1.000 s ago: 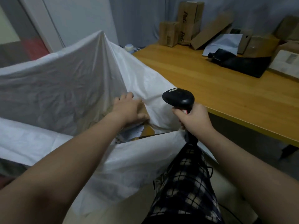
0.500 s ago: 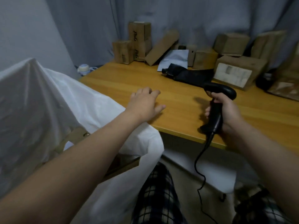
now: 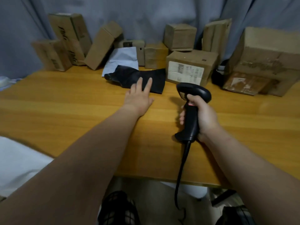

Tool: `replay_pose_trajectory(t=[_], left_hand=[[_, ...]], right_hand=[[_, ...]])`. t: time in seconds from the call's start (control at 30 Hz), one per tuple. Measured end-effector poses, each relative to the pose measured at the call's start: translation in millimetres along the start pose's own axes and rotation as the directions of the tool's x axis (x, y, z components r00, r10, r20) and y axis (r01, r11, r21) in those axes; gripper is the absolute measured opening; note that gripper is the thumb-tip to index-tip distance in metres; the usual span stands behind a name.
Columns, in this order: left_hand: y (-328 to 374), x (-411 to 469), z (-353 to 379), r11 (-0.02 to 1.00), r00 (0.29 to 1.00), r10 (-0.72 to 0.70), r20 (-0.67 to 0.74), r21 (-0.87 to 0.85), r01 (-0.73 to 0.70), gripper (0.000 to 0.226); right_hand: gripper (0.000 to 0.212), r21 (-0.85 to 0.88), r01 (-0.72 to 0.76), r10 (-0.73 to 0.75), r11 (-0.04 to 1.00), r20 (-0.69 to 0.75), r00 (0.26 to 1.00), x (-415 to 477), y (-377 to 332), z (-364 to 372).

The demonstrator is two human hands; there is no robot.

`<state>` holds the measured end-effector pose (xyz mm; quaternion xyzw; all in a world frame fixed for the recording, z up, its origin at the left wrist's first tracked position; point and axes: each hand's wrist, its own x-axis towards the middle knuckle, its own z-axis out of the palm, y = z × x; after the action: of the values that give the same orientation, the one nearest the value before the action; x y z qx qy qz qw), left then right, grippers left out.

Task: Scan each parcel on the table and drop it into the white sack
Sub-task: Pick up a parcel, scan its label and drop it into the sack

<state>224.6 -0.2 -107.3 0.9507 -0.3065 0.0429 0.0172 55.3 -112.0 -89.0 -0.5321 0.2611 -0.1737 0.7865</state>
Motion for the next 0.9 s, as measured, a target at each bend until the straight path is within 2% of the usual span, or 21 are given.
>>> replay_pose_trajectory(t=[0.13,0.23,0.3,0.37,0.53,0.77,0.83,0.9], left_hand=[[-7,42,-11,0.998,0.988,-0.001,0.157,0.057,-0.008,0.067],[-4,46,-30,0.975,0.991,0.051,0.128,0.209,-0.077,0.064],[-2,34,-41,0.929,0.988,0.134,0.083,0.335,-0.154,0.057],[-4,11,-47,0.896,0.977,0.203,0.068,0.389,-0.213,0.054],[-9,-68,-50,0.919,0.959,0.281,0.042,0.275,-0.282,0.049],[-5,-140,-45,0.839,0.89,0.454,-0.036,0.355,-0.413,0.021],[-8,-149,-53,0.876,0.896,0.443,-0.039,0.232,-0.423,0.017],[-12,-151,-69,0.938,0.938,0.345,-0.037,-0.029,-0.346,0.014]], right_hand=[[0.029,-0.088,-0.006,0.003,0.996,-0.038,0.999,3,0,8],[0.032,-0.115,-0.027,0.019,0.993,-0.066,0.998,6,1,10],[0.034,-0.122,-0.027,0.019,0.992,-0.068,0.998,7,1,10],[0.034,-0.129,-0.022,0.013,0.991,-0.065,0.998,6,1,10],[0.033,-0.152,-0.03,0.022,0.988,-0.05,0.999,-7,-2,11],[0.034,-0.1,0.04,-0.039,0.994,0.007,0.999,-51,8,-8],[0.031,-0.075,0.062,-0.063,0.995,-0.005,0.998,-62,8,-15],[0.027,-0.041,0.083,-0.084,0.996,-0.005,0.996,-72,7,-22]])
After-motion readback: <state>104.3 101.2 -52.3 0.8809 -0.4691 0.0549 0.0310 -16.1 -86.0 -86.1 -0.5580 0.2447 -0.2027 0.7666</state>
